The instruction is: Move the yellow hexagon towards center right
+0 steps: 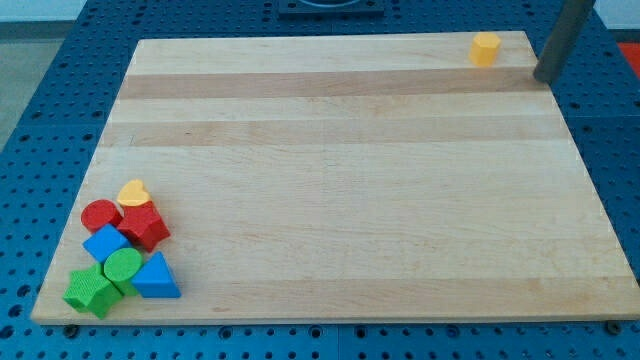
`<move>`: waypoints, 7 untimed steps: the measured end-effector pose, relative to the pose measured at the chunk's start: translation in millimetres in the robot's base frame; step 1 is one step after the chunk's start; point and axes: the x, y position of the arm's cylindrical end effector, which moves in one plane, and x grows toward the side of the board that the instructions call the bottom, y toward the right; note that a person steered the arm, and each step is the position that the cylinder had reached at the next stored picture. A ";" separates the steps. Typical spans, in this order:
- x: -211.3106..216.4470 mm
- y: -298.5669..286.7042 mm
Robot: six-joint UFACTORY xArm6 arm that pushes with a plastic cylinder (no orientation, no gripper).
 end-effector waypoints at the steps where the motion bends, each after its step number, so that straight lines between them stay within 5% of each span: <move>1: -43.3 -3.8; 3: -79.9 -34.1; 7: -41.4 -96.3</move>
